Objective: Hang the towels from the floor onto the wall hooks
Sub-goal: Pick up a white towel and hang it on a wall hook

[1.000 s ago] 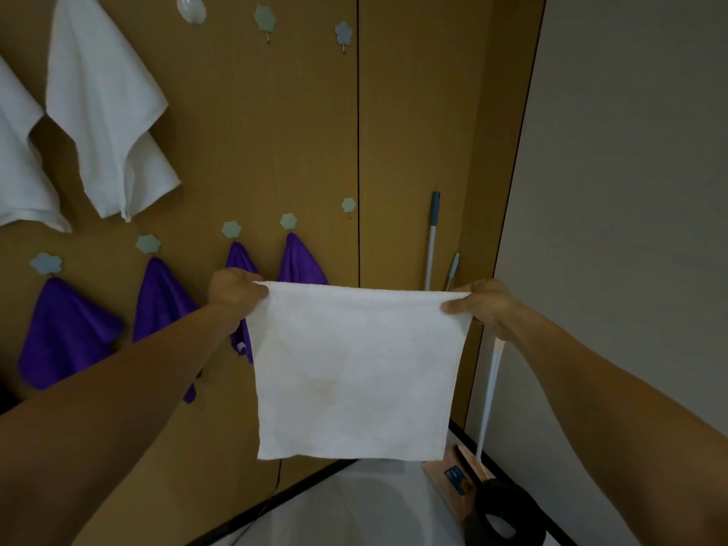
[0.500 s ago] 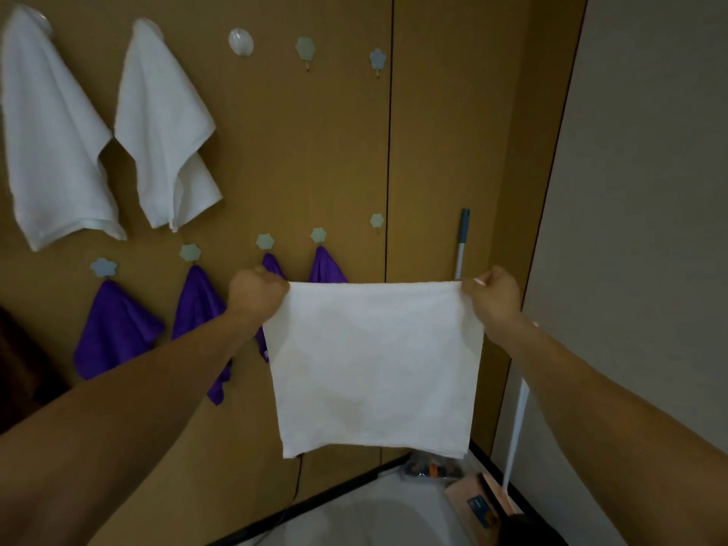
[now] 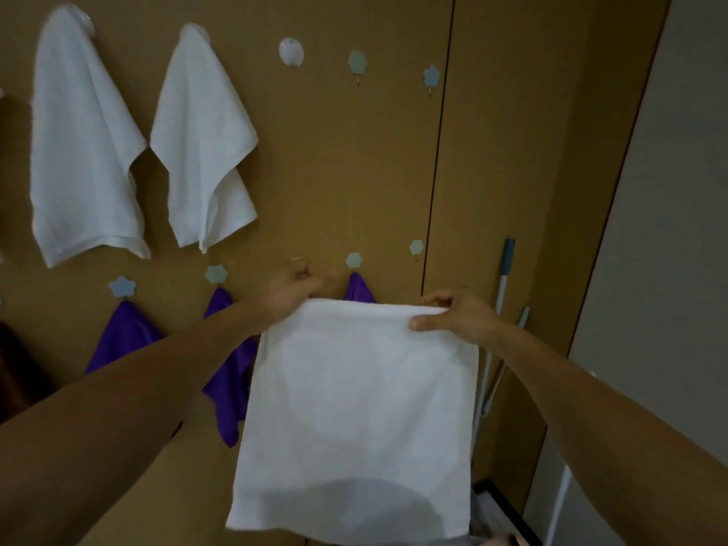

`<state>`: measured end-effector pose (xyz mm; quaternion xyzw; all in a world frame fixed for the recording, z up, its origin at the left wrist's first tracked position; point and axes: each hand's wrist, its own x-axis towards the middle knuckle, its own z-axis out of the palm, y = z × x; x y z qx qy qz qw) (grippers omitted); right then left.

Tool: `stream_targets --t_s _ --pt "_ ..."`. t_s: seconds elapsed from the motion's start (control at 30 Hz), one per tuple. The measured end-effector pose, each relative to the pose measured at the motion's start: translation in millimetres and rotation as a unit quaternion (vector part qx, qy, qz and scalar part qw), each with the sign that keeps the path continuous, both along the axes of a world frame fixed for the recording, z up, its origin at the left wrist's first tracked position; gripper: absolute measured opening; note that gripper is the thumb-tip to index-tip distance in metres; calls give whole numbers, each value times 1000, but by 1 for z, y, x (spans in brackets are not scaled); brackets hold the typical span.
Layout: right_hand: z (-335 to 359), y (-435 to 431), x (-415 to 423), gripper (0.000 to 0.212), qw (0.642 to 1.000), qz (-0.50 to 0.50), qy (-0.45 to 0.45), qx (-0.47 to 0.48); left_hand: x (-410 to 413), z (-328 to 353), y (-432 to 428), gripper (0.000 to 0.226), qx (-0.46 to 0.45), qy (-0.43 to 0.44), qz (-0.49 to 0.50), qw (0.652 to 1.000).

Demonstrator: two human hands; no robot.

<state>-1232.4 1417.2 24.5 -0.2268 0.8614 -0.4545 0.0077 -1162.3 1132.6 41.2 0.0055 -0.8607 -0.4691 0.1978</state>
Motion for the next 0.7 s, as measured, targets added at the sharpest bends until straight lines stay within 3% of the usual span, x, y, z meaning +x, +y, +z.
stream_targets --t_s 0.13,0.2,0.23,0.37,0.47,0.53,0.7 --pt "7 -42 -36 42 998 -14 25 -51 -24 10 -37 23 -141 -93 -135 976" --pt "13 -62 -52 44 996 -26 50 -69 -40 16 -50 9 -184 -97 -155 966" --pt "17 -71 -59 40 995 -31 67 -71 -47 21 -56 16 -194 -80 -151 966" --pt "40 -107 -86 25 981 -47 166 -84 -74 49 -77 43 -170 -20 -63 983" --pt "67 -131 -102 20 970 -59 208 -111 -102 65 -79 35 -66 24 -51 996" --pt "87 -143 -112 14 967 -43 201 -149 -123 79 -74 32 -51 68 -23 996" --pt "143 -159 -142 41 971 10 143 -190 -164 132 -71 42 -77 157 55 983"
